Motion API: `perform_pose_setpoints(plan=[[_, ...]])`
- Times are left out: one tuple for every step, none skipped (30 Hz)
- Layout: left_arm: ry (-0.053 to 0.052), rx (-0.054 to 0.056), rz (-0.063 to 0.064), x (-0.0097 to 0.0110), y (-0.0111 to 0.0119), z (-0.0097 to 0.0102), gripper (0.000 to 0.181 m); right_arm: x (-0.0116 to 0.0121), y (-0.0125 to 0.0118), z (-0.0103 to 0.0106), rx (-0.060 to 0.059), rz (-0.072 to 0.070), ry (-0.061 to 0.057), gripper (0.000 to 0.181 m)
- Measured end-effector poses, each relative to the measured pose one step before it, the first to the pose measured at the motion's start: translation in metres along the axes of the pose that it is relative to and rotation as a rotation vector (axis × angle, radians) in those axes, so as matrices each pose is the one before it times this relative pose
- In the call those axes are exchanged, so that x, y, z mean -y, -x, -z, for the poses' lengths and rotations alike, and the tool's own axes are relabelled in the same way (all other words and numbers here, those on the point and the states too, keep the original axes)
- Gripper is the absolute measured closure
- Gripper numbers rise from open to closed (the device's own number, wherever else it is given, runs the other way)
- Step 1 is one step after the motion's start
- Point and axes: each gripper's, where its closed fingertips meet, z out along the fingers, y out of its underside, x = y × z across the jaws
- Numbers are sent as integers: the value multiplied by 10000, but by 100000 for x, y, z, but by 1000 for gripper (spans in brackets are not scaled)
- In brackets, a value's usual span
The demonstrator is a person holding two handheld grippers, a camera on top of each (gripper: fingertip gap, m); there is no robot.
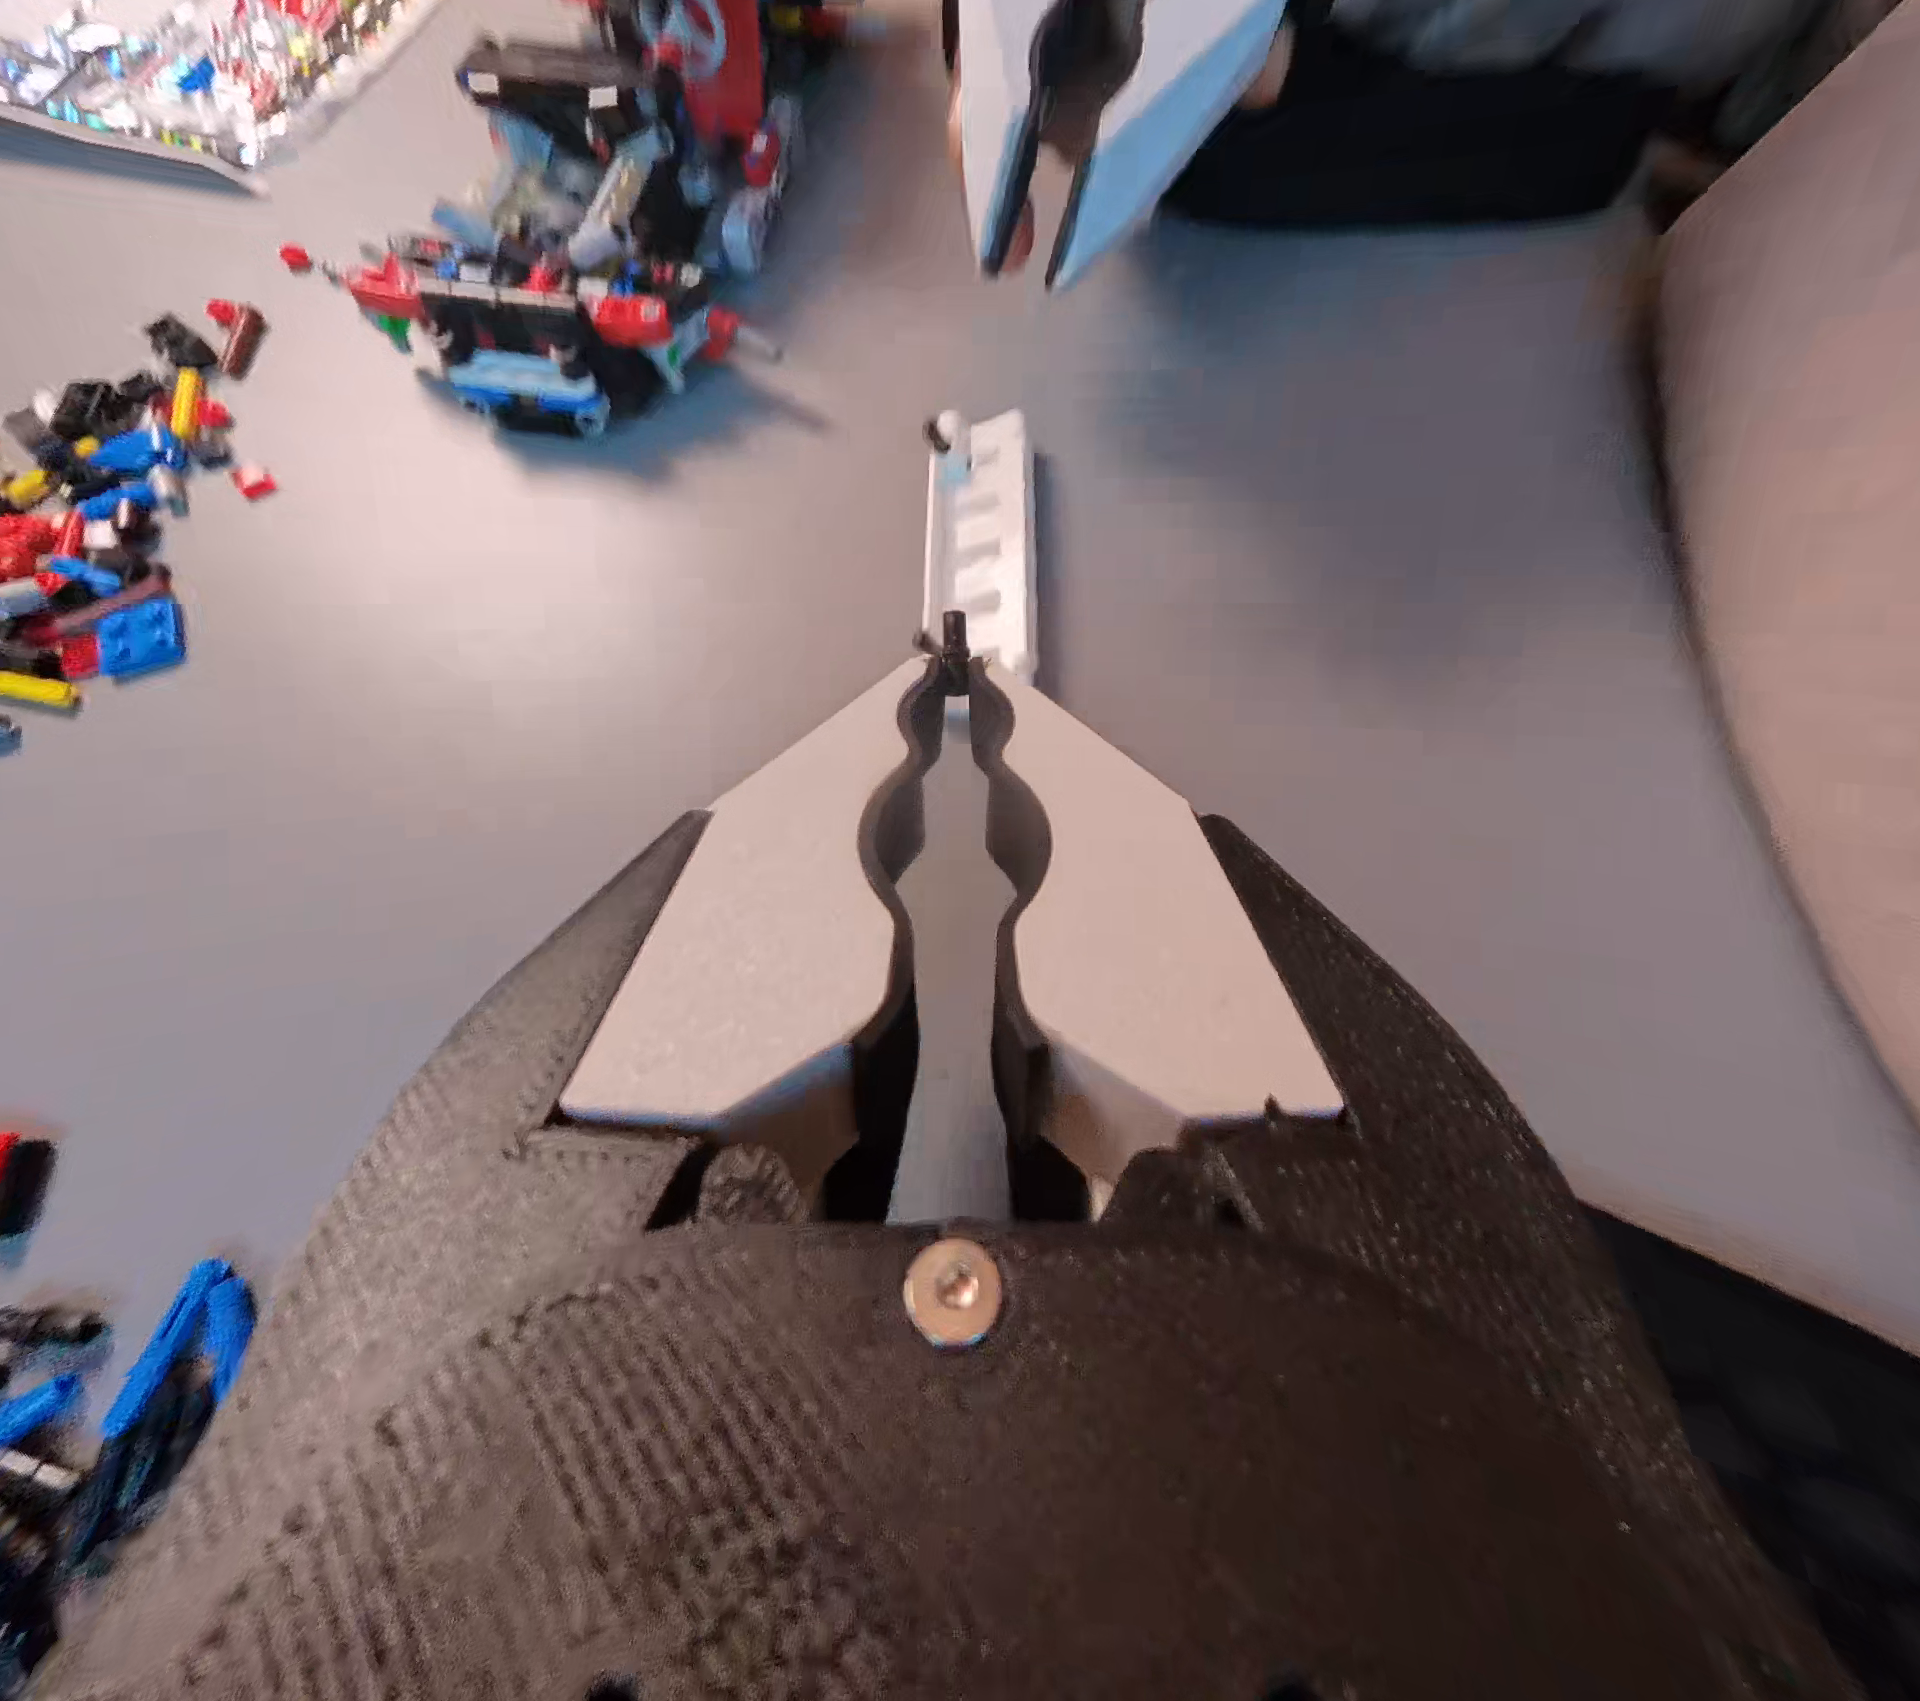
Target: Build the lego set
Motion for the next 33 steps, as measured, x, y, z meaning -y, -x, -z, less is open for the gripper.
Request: perform_pose_setpoints(plan=[[-680, -410, 115, 1201, -595, 323, 180, 587, 581, -187, 116, 322, -256, 173], [-480, -337, 68, 904, -583, 105, 180, 537, 560, -248, 110, 308, -221, 173], [-279, -204, -31, 580, -461, -57, 180, 397, 521, -318, 121, 228, -140, 171], [-200, -146, -124, 412, -431, -166, 180, 242, 424, -348, 137, 113, -58, 170], [-134, -138, -96, 295, -425, -222, 180, 110, 303, -358, 114, 42, 3, 170], [-5, -109, -33, 80, -311, -248, 180, 58, 186, -293, 69, 37, -3, 169], [72, -49, -34, -77, -167, -251, 179, 32, 218, -248, 114, 32, -6, 169], [55, -24, -44, -68, -96, -239, 180, -34, 172, -209, 98, 2, 25, 169], [41, -63, -12, -61, -124, -200, 180, -51, 58, -186, 40, -17, 28, 169], [44, -72, -1, -55, -143, -195, 180, -28, 152, -185, 93, -10, 21, 169], [44, -50, -23, -68, -96, -185, 180, -25, 161, -158, 90, -5, 23, 169], [43, -51, -12, -66, -91, -156, 180, 0, 65, -141, 14, 24, 10, 170], [56, -50, 5, -111, -87, -126, 180, 6, 70, -83, 15, 43, 0, 172], [43, -25, 0, -105, -43, -103, 180, -27, 73, -65, 37, 12, 8, 175], [0, -24, 3, -46, -44, -49, 180, -57, 60, -44, 30, -13, 16, 178], [0, -43, 8, -18, -76, -38, 180, -17, 86, -23, 46, -5, -3, 179], [-3, -23, -14, -14, -55, -19, 180, -35, 63, -3, 49, -16, 1, 179], [-6, -17, -13, -11, -42, -14, 180, -27, 55, 9, 51, -44, -3, 179], [-12, -38, 9, 10, -65, -19, 180, -14, 56, 8, 58, -53, -7, 178], [-23, -40, -1, 38, -64, -7, 180, -14, 47, 4, 40, -34, -11, 177], [-9, -2, -15, 21, -16, 19, 180, -24, 5, 10, 9, -6, -10, 177], [-12, 5, -11, 9, 6, 10, 180, -45, 21, 4, 15, -4, 10, 176], [-47, -24, 10, 72, -48, 31, 180, -45, 51, 6, 36, -17, 18, 176], [-41, -41, 14, 66, -81, 28, 179, -54, 111, -22, 54, -14, 28, 177], [7, -20, -14, -2, -48, 5, 179, -35, 12, -25, -11, 14, 32, 179], [34, 11, -34, -53, -11, -29, 180, -72, 31, -13, 5, 40, 53, 179], [6, -3, -20, -14, -31, -17, 179, -22, 41, 3, 35, -17, 16, 179], [-30, -15, 16, 44, -28, 3, 179, 49, 15, 23, 33, -69, -39, 179], [-37, -14, 30, 41, 6, 13, 179, 23, -5, 20, 17, -63, -14, 179], [-39, 0, 15, 31, 15, 12, 180, 34, -17, 20, 4, -23, -11, 179], [-54, 21, 11, 69, 38, 14, 179, 53, -50, 28, -18, -10, -29, 179], [-79, 39, 26, 84, 71, 29, 180, 64, -77, 47, -27, -39, -47, 180], [-99, 44, 40, 96, 89, 34, 180, 60, -79, 42, -7, -88, -56, 180]])
